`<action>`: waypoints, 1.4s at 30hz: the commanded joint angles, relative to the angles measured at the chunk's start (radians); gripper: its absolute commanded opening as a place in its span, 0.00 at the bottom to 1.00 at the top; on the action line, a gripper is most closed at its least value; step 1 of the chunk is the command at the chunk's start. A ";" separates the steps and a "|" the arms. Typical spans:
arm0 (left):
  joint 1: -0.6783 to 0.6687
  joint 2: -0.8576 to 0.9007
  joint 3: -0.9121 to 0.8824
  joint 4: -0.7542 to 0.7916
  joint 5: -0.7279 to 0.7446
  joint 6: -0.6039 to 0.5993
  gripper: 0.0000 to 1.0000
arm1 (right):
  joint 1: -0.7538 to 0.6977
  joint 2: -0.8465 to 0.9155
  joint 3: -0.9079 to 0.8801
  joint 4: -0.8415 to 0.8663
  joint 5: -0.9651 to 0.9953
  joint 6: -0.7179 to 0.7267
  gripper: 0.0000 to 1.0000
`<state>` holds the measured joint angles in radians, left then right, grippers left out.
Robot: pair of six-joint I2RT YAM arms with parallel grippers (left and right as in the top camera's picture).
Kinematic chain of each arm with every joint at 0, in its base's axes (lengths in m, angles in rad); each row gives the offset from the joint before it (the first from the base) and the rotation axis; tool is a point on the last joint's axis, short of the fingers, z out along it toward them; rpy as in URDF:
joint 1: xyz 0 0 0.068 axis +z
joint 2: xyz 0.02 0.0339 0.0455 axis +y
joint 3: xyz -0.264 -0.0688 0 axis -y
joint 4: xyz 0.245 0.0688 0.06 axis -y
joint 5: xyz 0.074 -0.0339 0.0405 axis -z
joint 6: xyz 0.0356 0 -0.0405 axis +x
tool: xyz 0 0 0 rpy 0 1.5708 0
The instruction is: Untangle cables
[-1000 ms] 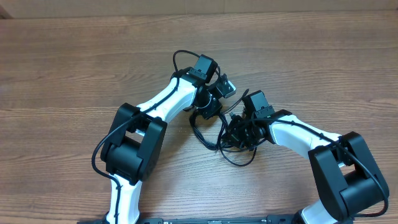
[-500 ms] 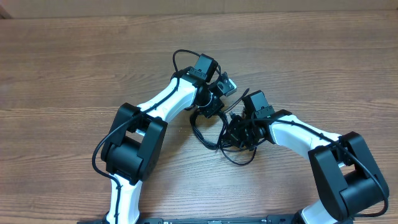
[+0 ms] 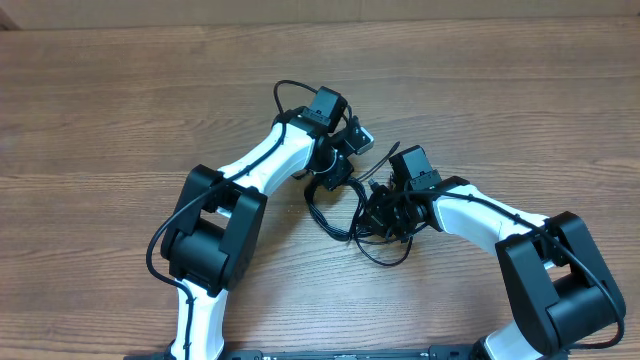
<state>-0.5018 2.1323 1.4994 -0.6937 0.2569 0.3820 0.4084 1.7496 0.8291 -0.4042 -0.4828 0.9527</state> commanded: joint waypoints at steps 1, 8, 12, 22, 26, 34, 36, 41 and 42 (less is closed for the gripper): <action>-0.013 -0.006 0.008 -0.017 -0.047 0.042 0.28 | 0.006 0.014 -0.008 0.003 0.018 0.001 0.07; -0.042 -0.005 0.008 -0.009 -0.051 0.060 0.31 | 0.006 0.014 -0.008 0.003 0.018 0.001 0.07; -0.052 0.014 0.008 -0.005 -0.051 0.060 0.30 | 0.006 0.014 -0.008 0.003 0.018 0.001 0.07; -0.080 0.037 0.027 0.073 -0.047 0.047 0.13 | 0.006 0.014 -0.008 0.007 0.018 0.001 0.07; -0.077 0.037 0.028 0.122 -0.056 -0.017 0.04 | 0.006 0.014 -0.008 0.007 0.018 -0.008 0.05; 0.016 0.016 0.080 0.146 -0.051 -0.260 0.04 | 0.006 0.014 -0.008 0.007 0.019 -0.018 0.04; 0.053 0.004 0.088 0.153 -0.050 -0.330 0.04 | 0.006 0.014 -0.008 0.007 0.019 -0.018 0.04; 0.145 -0.001 0.087 0.140 -0.069 -0.513 0.04 | 0.006 0.014 -0.008 0.007 0.019 -0.018 0.04; 0.167 -0.001 0.086 0.128 -0.076 -0.552 0.04 | 0.006 0.014 -0.008 0.006 0.019 -0.018 0.04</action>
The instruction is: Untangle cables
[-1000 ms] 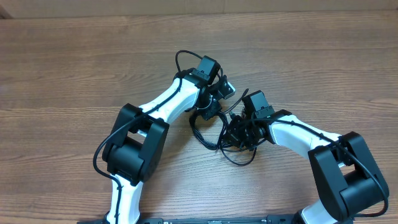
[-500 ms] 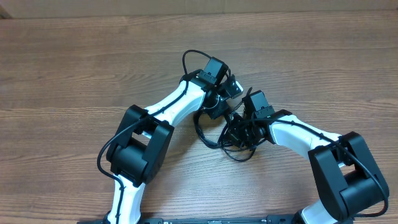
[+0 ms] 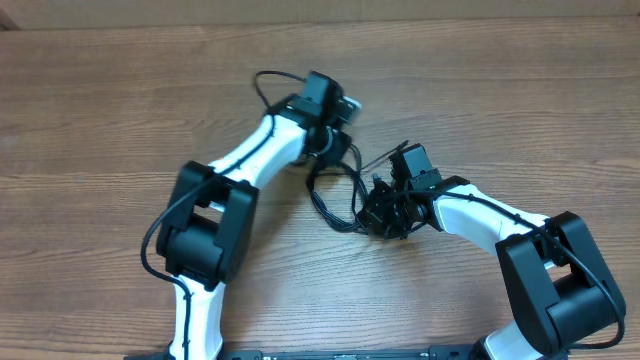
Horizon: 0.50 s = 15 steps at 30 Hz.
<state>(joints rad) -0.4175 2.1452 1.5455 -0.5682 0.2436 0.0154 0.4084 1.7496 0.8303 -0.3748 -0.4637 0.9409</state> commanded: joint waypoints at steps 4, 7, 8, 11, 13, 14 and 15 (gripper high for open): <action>0.155 -0.014 0.040 -0.024 -0.042 -0.255 0.04 | 0.006 0.014 -0.009 -0.023 0.000 -0.006 0.04; 0.184 -0.014 0.040 -0.043 0.018 -0.208 0.04 | 0.006 0.014 -0.009 -0.023 0.000 -0.006 0.04; 0.190 -0.014 0.040 -0.048 0.056 -0.169 0.05 | 0.006 0.014 -0.009 -0.022 0.000 -0.006 0.04; 0.191 -0.014 0.043 -0.053 0.157 -0.065 0.12 | 0.006 0.014 -0.009 -0.022 0.000 -0.006 0.04; 0.187 -0.014 0.059 -0.078 0.172 -0.035 0.17 | 0.006 0.014 -0.009 -0.021 0.000 -0.006 0.04; 0.183 -0.014 0.071 -0.095 0.169 -0.026 0.19 | 0.006 0.014 -0.009 -0.022 0.000 -0.006 0.04; 0.179 -0.014 0.087 -0.116 0.168 -0.008 0.20 | 0.006 0.014 -0.009 -0.022 0.000 -0.006 0.04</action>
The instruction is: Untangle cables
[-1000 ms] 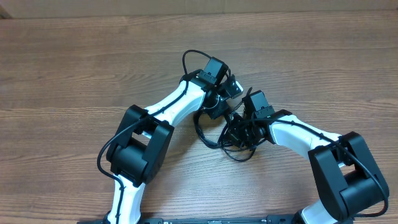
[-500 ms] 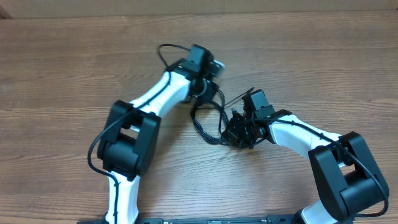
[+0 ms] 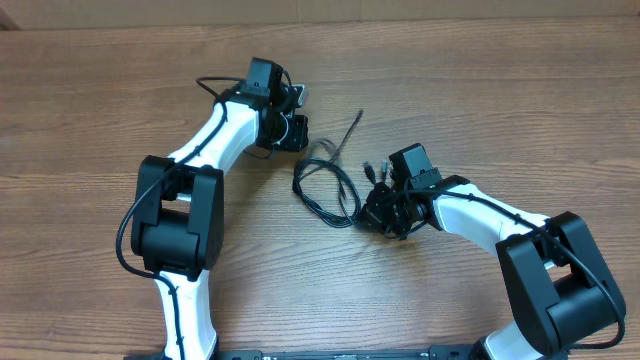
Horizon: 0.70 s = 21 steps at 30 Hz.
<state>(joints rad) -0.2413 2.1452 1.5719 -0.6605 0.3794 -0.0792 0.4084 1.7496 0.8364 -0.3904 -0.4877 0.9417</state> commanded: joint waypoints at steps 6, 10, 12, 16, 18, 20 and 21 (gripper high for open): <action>-0.027 -0.014 0.142 -0.109 -0.019 0.156 0.34 | 0.006 0.014 -0.015 -0.006 0.027 -0.006 0.04; -0.079 -0.012 0.146 -0.148 -0.116 0.253 0.33 | 0.006 0.014 -0.015 -0.003 0.026 -0.006 0.04; -0.113 -0.007 0.145 -0.156 -0.201 0.280 0.31 | 0.006 0.014 -0.015 -0.003 0.026 -0.006 0.04; -0.186 0.008 0.142 -0.154 -0.360 0.293 0.31 | 0.006 0.014 -0.015 -0.003 0.026 -0.006 0.04; -0.214 0.016 0.142 -0.156 -0.396 0.299 0.31 | 0.006 0.014 -0.015 -0.004 0.026 -0.006 0.04; -0.238 0.023 0.142 -0.162 -0.398 0.331 0.31 | 0.006 0.014 -0.015 -0.004 0.026 -0.006 0.04; -0.252 0.026 0.142 -0.167 -0.403 0.348 0.33 | 0.006 0.014 -0.015 -0.004 0.026 -0.006 0.04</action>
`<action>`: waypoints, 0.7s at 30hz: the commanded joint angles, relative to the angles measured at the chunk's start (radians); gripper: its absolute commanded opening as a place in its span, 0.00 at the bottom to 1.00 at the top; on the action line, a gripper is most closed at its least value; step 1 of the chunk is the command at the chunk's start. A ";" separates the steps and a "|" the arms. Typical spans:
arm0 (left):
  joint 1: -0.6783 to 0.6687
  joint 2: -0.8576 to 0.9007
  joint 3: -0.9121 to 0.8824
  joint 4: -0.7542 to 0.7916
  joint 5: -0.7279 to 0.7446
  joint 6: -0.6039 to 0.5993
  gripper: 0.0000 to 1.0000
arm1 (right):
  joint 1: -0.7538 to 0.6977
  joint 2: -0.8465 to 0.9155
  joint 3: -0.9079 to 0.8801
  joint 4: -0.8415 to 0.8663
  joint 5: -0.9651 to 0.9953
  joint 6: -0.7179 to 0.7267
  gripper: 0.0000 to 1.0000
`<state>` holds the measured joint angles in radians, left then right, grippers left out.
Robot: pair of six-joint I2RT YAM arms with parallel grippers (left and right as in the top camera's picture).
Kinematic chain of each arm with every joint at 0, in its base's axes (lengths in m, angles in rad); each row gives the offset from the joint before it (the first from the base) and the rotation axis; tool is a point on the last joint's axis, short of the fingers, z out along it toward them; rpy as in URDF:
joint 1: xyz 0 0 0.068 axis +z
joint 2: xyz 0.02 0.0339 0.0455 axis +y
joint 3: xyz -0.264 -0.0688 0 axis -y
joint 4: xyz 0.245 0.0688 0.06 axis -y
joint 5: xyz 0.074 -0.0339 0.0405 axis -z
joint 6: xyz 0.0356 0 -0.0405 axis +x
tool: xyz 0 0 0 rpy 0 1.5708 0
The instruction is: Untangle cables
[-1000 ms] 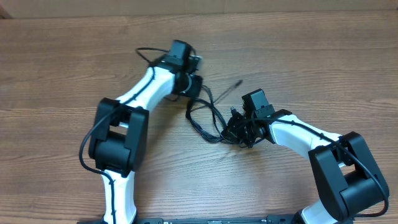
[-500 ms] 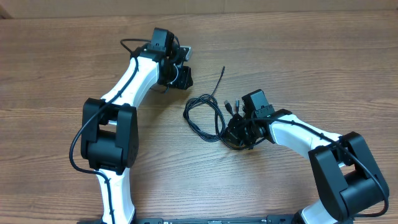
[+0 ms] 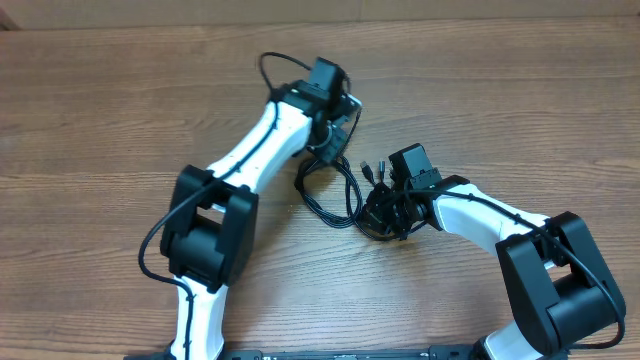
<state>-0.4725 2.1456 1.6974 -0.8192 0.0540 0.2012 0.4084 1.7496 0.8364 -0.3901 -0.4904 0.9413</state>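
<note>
A bundle of thin black cables (image 3: 347,190) lies in loops at the table's middle. Its right end runs in under my right gripper (image 3: 382,216), which sits low on it and looks shut on the strands. Two short plug ends (image 3: 372,167) stick up just left of the right wrist camera. My left gripper (image 3: 338,140) hangs over the upper end of the loops. Its fingers are hidden under the wrist, so their state does not show.
The wooden table (image 3: 120,110) stretches on all sides of the bundle. The left arm's own black cable (image 3: 268,68) loops out behind its wrist. Both arm bases stand at the near edge.
My left gripper was off to the upper left, apart from the cables. It now stands over the upper end of the loops. The right gripper and the bundle have kept their places.
Both grippers first sat close together on a tight tangle, with a loop hanging below the right one. Then the left gripper was farther up-left and the loops were drawn out. After that it stood apart, a loose end lying free. Now it is back over the loops.
</note>
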 commanded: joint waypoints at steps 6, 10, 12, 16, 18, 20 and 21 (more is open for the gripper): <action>-0.033 0.042 0.011 -0.008 -0.123 0.078 0.33 | 0.006 0.014 -0.015 -0.005 0.026 -0.006 0.04; -0.032 0.050 0.007 -0.007 -0.154 0.085 0.33 | 0.006 0.014 -0.015 -0.007 0.026 -0.006 0.04; -0.032 0.054 0.007 -0.006 -0.153 0.091 0.33 | 0.006 0.014 -0.015 -0.006 0.026 -0.006 0.04; -0.033 0.072 0.006 0.011 -0.132 0.091 0.33 | 0.006 0.014 -0.015 -0.007 0.026 -0.006 0.04; -0.033 0.081 0.006 0.018 -0.132 0.091 0.34 | 0.006 0.014 -0.015 -0.007 0.026 -0.006 0.04; -0.033 0.093 0.006 0.018 -0.132 0.091 0.34 | 0.006 0.014 -0.015 -0.007 0.026 -0.006 0.04; -0.033 0.098 0.006 0.017 -0.131 0.091 0.33 | 0.006 0.014 -0.015 -0.007 0.026 -0.006 0.04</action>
<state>-0.5041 2.2082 1.6974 -0.8032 -0.0761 0.2695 0.4084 1.7496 0.8364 -0.3916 -0.4900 0.9417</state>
